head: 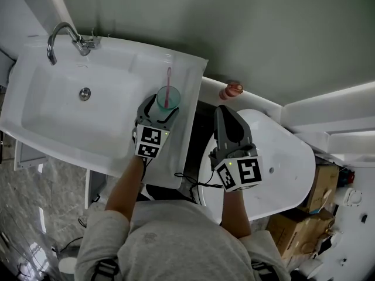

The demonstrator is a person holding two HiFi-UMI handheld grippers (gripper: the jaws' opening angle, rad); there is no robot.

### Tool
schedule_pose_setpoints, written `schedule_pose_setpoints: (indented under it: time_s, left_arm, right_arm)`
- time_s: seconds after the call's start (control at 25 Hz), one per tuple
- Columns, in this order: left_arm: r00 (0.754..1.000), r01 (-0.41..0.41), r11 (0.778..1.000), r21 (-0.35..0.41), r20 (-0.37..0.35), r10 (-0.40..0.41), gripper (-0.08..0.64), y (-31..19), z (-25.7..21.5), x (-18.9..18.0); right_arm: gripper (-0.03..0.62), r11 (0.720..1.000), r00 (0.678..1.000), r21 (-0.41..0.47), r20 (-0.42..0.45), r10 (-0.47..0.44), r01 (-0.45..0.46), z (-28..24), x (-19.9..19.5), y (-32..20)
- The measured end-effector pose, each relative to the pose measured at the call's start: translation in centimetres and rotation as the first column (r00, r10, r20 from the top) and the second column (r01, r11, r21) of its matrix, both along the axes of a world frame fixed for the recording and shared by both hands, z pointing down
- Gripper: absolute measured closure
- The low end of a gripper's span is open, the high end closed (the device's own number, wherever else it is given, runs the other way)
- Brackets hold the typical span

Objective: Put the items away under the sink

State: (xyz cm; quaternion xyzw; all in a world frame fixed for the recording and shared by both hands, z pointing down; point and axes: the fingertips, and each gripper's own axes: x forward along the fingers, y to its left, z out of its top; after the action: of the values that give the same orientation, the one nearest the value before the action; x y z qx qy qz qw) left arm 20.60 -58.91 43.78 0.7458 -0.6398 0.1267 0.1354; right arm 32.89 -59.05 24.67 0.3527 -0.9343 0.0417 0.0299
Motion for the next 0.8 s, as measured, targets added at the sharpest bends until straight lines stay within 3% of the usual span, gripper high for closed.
schedule_pose_setpoints:
  time_s: [0.56, 0.8]
  left_arm:
    - [1.0, -0.003, 1.0, 0.01, 0.008, 0.003, 0.219, -1.2, 0.0, 0.0]
    - [1.0, -0.006, 0.998, 0.068, 0.011, 0.005, 0.219, -0.5, -1.8, -0.4]
  right_arm:
    - [0.581, 1.0, 1.0, -0.006, -0.009, 0.012, -0.012, 0.3, 0.6, -0.6]
    - [0.58, 1.0, 1.0, -0.005, -0.005, -0.002, 0.002, 0.2, 0.0, -0.1]
